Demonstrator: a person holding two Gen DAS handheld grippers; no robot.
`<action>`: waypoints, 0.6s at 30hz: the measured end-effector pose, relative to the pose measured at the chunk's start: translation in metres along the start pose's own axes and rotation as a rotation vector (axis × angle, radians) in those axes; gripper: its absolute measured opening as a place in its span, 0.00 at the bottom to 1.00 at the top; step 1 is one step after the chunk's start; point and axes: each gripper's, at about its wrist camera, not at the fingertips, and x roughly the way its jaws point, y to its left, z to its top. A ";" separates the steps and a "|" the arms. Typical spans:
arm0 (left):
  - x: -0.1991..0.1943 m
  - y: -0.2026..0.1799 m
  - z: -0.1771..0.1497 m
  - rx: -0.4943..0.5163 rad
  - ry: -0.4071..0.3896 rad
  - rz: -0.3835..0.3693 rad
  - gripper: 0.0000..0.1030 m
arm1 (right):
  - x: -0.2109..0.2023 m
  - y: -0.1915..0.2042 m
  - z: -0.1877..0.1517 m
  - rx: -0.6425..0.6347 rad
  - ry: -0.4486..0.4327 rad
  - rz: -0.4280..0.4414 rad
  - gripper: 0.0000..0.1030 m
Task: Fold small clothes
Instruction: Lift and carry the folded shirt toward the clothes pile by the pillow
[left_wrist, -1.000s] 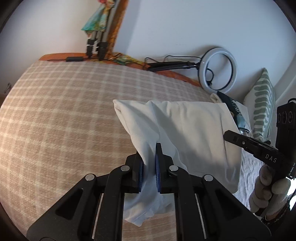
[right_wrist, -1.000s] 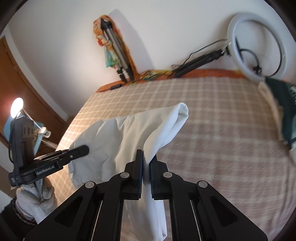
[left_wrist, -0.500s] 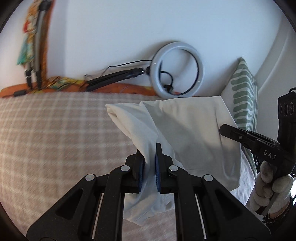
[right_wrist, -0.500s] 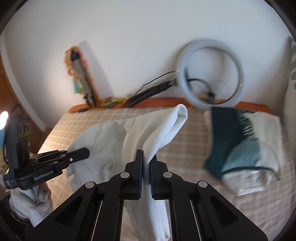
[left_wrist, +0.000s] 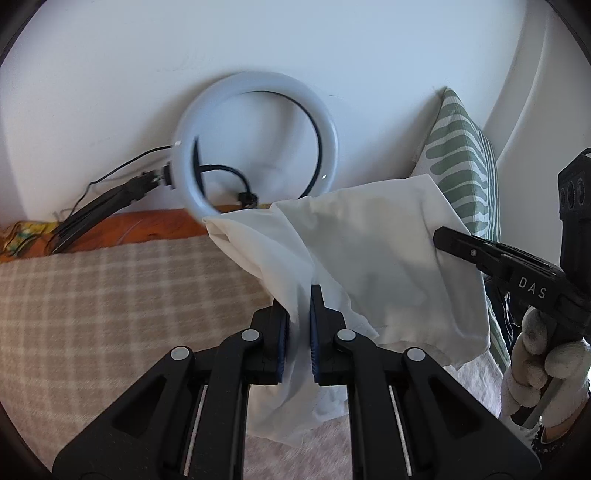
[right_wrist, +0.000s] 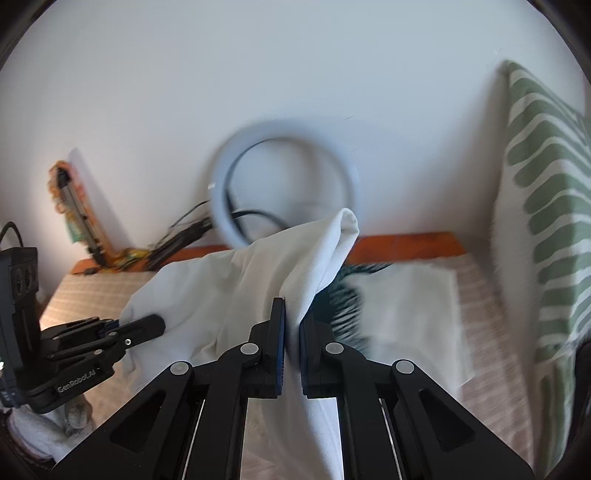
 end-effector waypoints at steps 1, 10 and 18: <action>0.009 -0.007 0.005 0.008 -0.004 0.004 0.08 | 0.001 -0.004 0.002 -0.012 -0.008 -0.015 0.05; 0.060 -0.044 0.014 0.081 -0.007 0.032 0.08 | 0.025 -0.066 0.009 0.072 -0.035 -0.048 0.05; 0.097 -0.045 0.001 0.081 0.044 0.064 0.08 | 0.056 -0.098 0.003 0.057 0.017 -0.122 0.04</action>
